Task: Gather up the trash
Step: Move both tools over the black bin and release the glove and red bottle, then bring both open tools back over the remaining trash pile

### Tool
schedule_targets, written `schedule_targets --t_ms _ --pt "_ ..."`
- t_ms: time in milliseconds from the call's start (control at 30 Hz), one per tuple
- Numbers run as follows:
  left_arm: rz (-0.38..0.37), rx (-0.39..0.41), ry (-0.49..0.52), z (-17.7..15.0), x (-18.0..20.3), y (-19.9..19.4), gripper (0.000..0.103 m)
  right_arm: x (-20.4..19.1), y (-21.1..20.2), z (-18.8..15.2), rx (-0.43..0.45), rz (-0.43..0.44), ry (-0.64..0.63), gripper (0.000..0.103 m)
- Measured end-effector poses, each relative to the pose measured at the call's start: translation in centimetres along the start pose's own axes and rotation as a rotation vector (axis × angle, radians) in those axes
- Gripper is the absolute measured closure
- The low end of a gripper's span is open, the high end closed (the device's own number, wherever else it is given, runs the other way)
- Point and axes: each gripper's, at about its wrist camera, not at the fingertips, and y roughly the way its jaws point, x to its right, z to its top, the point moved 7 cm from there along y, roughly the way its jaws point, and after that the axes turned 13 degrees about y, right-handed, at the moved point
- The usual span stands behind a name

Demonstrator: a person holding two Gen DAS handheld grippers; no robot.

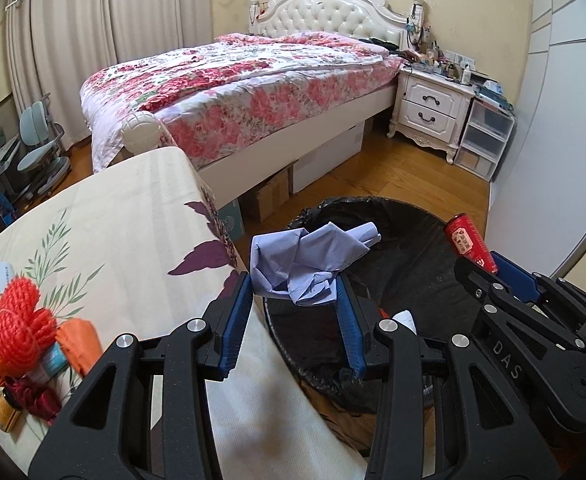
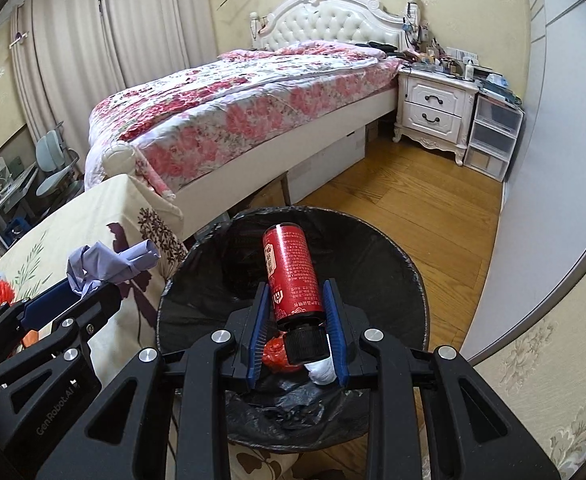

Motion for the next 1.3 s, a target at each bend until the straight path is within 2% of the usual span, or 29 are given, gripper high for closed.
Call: schedule_targets --t_ms 500,567,600,667,967,1167,1300 --pt "-0.006 -0.037 0.018 0.3 0.9 2.8 0.062 1.7 1.8 0.5 -0.002 -0.043 0.018 0.074" --pt "-0.007 -0.036 0.017 0.4 0.9 2.9 0.059 1.8 1.8 0.4 -0.001 -0.048 0.019 0.074" --pt "-0.006 -0.037 0.016 0.4 0.9 2.9 0.056 1.8 1.8 0.4 0.0 -0.05 0.02 0.073" --pt "-0.001 -0.033 0.008 0.4 0.7 2.8 0.044 1.9 1.6 0.5 0.007 -0.056 0.02 0.066" --pt "0.032 -0.02 -0.027 0.2 -0.8 1.5 0.025 1.6 0.5 0.7 0.041 -0.07 0.007 0.045" --pt "0.05 -0.013 -0.055 -0.5 -2.0 -0.1 0.022 1.0 -0.5 0.5 0.053 -0.071 -0.012 0.035" --pt "0.063 -0.013 -0.071 -1.3 -3.0 -1.3 0.02 0.3 -1.2 0.1 0.053 -0.065 -0.028 0.035"
